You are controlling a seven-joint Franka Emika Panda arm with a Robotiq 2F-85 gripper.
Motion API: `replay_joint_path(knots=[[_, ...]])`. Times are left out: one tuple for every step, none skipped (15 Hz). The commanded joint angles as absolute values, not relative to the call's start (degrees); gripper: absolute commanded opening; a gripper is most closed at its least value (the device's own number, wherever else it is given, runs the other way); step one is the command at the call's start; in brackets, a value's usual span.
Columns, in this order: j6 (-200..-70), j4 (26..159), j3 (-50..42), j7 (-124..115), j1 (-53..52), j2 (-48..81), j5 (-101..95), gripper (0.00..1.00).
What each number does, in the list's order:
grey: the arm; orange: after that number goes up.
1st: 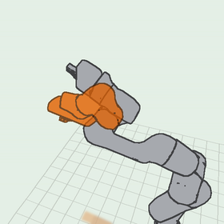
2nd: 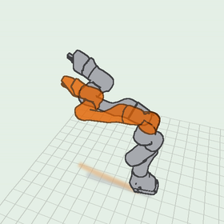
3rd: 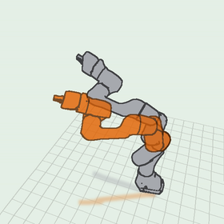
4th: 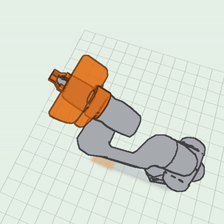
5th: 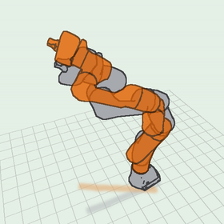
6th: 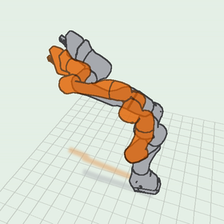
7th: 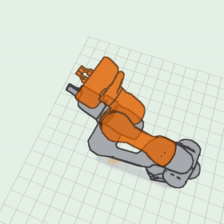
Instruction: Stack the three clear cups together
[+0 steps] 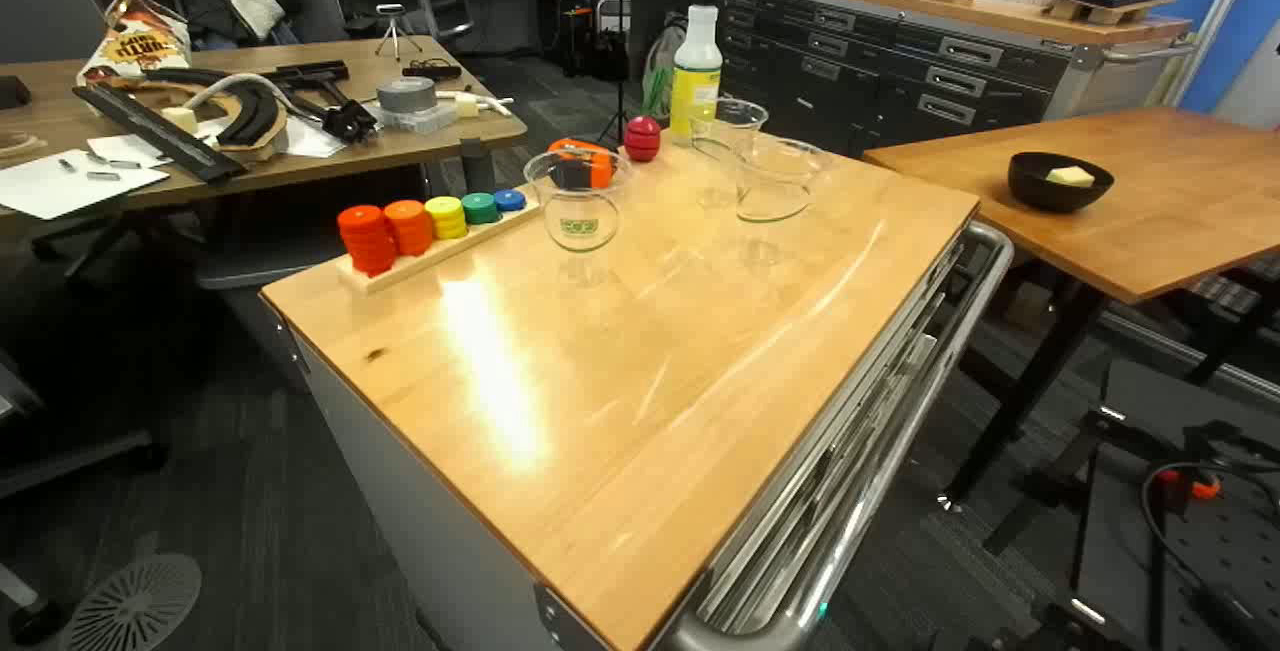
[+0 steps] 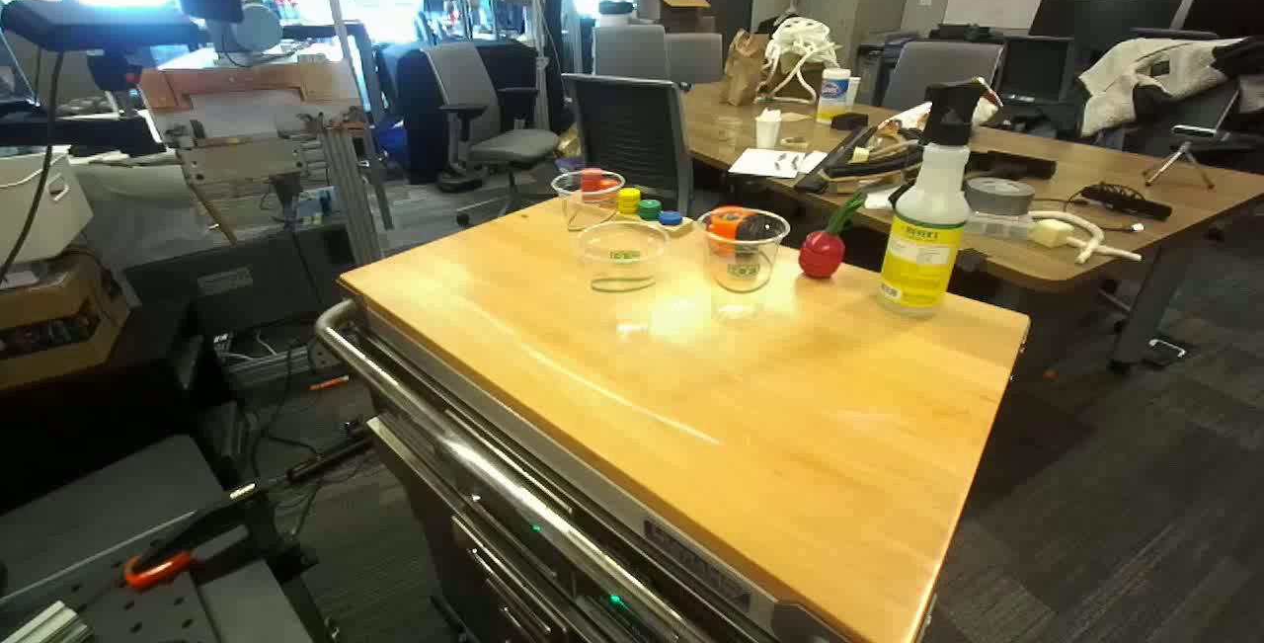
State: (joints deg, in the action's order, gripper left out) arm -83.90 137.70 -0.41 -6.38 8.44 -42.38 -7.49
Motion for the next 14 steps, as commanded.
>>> replay_joint_path(knots=[[-83.80,137.41,-1.11,-6.88,7.45,-42.32,-7.86,1.00],[-83.80,137.16,-1.11,-6.88,7.45,-42.34,-7.86,1.00],[-83.80,136.98,-1.11,-6.88,7.45,-42.46,-7.86,1.00],[-83.80,136.85,-1.10,-6.88,7.45,-42.50,-7.86,1.00],[-83.80,136.82,-1.10,-6.88,7.45,-42.50,-7.86,1.00],[-83.80,136.82,-1.10,-6.88,7.45,-42.50,-7.86,1.00],[-83.80,136.82,-1.10,-6.88,7.45,-42.50,-7.86,1.00],[-83.80,136.82,-1.10,-6.88,7.45,-42.50,-7.86,1.00],[-84.03,136.89,-1.05,-6.95,7.42,-42.19,-7.93,1.00],[-84.46,136.72,-0.97,-7.01,7.21,-41.55,-7.66,1.00],[-84.89,136.35,-0.87,-6.94,6.97,-40.63,-7.53,1.00],[-85.90,135.88,-0.53,-7.34,6.80,-39.52,-7.57,1.00],[-86.93,135.40,-0.28,-7.55,6.53,-38.30,-7.40,1.00],[-88.94,134.80,0.08,-7.83,6.11,-36.61,-7.16,1.00]])
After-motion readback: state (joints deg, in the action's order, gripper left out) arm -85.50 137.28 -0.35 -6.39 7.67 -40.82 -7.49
